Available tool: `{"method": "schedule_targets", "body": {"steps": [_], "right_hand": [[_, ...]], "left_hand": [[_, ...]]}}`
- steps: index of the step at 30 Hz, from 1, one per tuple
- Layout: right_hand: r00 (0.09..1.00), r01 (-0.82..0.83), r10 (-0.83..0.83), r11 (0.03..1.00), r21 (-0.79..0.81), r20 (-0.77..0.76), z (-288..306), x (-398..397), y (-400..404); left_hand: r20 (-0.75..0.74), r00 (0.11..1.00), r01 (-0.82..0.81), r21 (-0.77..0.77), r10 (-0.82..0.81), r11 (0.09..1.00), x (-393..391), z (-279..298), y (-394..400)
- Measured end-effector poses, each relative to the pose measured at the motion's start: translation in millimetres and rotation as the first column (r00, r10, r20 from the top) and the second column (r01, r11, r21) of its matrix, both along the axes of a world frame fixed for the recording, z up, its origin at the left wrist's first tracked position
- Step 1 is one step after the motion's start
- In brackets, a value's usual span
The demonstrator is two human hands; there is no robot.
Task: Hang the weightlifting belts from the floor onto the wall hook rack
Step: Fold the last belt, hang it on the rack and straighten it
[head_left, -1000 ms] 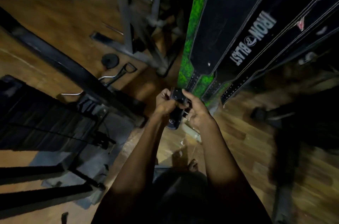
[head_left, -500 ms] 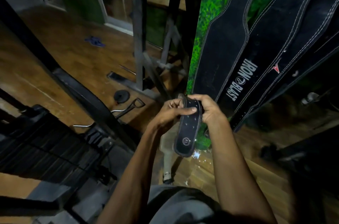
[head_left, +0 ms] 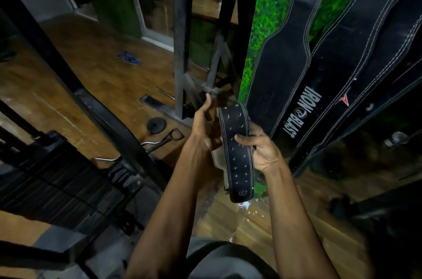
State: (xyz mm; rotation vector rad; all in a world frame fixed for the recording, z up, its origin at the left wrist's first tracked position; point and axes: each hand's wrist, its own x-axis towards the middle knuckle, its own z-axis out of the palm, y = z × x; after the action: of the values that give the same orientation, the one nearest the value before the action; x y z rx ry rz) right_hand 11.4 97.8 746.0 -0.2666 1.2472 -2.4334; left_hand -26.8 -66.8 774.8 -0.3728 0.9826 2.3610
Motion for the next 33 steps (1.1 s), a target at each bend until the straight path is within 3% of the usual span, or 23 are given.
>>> {"method": "schedule_targets", "body": {"steps": [4, 7, 10, 13, 18, 21, 23, 25, 29, 31, 33], "right_hand": [[0.991, -0.130, 0.125, 0.987, 0.091, 0.053, -5.2, 5.5, 6.5], [0.970, -0.217, 0.199, 0.967, 0.133, 0.137, -6.7, 8.5, 16.0], [0.947, -0.237, 0.202, 0.965, 0.117, 0.248, -8.6, 9.7, 22.9], [0.945, -0.151, 0.117, 0.984, 0.092, 0.304, -5.8, 3.7, 21.5], [0.870, 0.152, -0.192, 0.981, 0.123, 0.453, 19.2, -26.1, 4.6], [0.837, 0.219, -0.273, 0.961, 0.167, 0.475, 30.8, -36.8, -15.5], [0.837, 0.226, -0.307, 0.948, 0.225, 0.452, 33.1, -36.7, -29.8], [0.839, 0.236, -0.295, 0.954, 0.184, 0.457, 33.4, -34.7, -41.7], [0.906, 0.205, -0.260, 0.960, 0.189, 0.334, 32.3, -34.3, -56.9], [0.938, 0.193, -0.239, 0.962, 0.193, 0.250, 31.9, -33.2, -60.3], [0.957, 0.172, -0.207, 0.969, 0.180, 0.201, 30.5, -30.7, -57.5]], "left_hand": [[0.029, 1.000, 0.009, -0.288, -0.001, 0.958, -16.6, 12.2, 2.9], [0.014, 1.000, 0.029, -0.283, -0.026, 0.959, -17.1, 18.3, 3.8], [-0.126, 0.989, 0.037, -0.254, -0.071, 0.966, -12.0, 30.3, 3.5], [-0.293, 0.947, 0.060, -0.250, -0.134, 0.966, -3.5, 42.2, 2.4], [-0.439, 0.833, 0.112, -0.460, -0.336, 0.881, 9.1, 34.5, -15.9], [-0.403, 0.787, 0.138, -0.622, -0.467, 0.770, 16.7, 24.7, -35.4], [-0.396, 0.777, 0.185, -0.600, -0.490, 0.778, 24.9, 21.9, -45.0], [-0.386, 0.793, 0.181, -0.589, -0.471, 0.788, 28.6, 18.6, -56.4], [-0.367, 0.745, 0.225, -0.648, -0.557, 0.728, 28.0, 7.9, -88.2], [-0.402, 0.797, 0.154, -0.585, -0.450, 0.796, 27.0, -5.2, -101.6], [-0.398, 0.897, 0.009, -0.419, -0.193, 0.908, 23.7, -12.9, -102.2]]}}
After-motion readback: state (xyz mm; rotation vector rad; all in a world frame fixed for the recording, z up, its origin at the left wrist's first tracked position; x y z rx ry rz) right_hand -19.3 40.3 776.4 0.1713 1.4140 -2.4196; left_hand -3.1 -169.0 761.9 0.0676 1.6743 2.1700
